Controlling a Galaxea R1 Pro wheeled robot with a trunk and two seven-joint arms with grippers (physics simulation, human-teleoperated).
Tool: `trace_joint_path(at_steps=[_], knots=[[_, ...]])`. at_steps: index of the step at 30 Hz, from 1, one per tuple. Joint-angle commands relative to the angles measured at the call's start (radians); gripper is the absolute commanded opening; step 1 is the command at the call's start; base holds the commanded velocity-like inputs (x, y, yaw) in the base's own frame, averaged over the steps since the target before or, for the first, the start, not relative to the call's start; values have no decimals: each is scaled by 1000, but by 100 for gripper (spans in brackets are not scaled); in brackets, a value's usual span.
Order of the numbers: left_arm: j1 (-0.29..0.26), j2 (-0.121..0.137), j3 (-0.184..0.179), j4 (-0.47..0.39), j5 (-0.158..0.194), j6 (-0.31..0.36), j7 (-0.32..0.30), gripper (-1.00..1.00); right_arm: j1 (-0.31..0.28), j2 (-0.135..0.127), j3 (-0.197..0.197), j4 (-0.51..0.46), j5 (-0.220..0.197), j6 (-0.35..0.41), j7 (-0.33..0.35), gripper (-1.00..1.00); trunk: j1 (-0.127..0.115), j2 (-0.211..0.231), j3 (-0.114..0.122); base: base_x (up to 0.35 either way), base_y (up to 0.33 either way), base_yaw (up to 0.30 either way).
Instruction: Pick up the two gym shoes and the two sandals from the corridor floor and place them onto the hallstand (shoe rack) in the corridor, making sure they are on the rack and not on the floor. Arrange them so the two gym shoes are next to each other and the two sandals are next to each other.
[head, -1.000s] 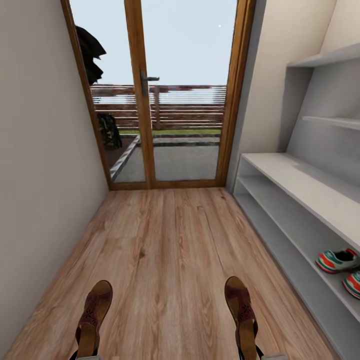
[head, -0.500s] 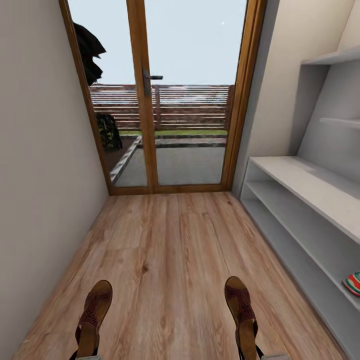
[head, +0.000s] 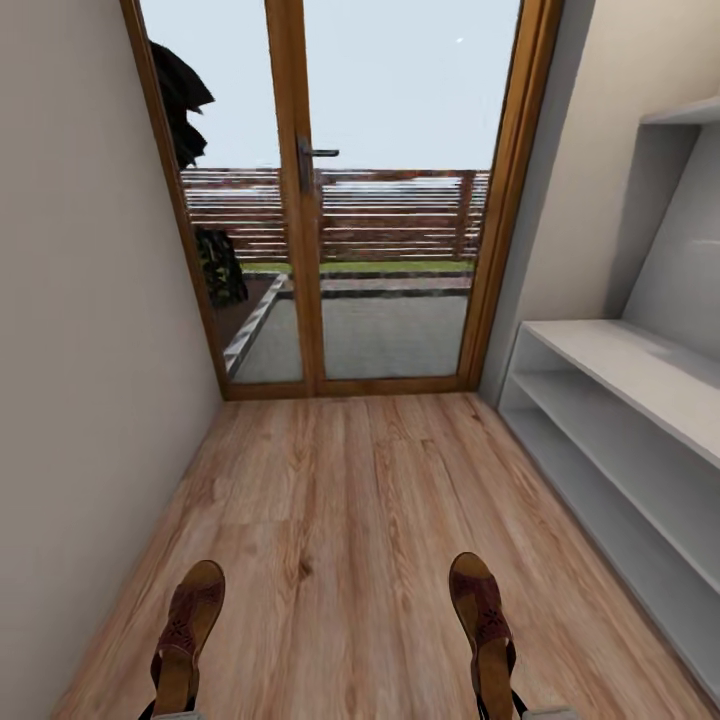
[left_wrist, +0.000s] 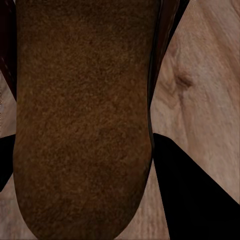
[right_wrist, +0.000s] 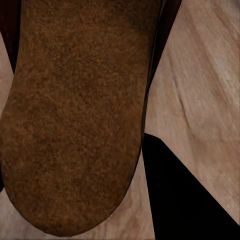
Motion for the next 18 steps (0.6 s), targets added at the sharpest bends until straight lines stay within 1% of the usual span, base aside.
trace_joint_path(at_steps=[1, 16, 18], knots=[[-1, -1, 9, 1, -10, -3, -5, -100, -1, 0, -8, 0, 4, -3, 8, -100, 0, 0, -1, 290, 192, 0], [-1, -1, 9, 0, -10, -3, -5, -100, -1, 0, -8, 0, 4, -3, 8, -100, 0, 0, -1, 290, 192, 0], [-1, -1, 9, 1, -10, -3, -5, -100, -1, 0, -8, 0, 4, -3, 8, -100, 0, 0, -1, 292, 188, -89]])
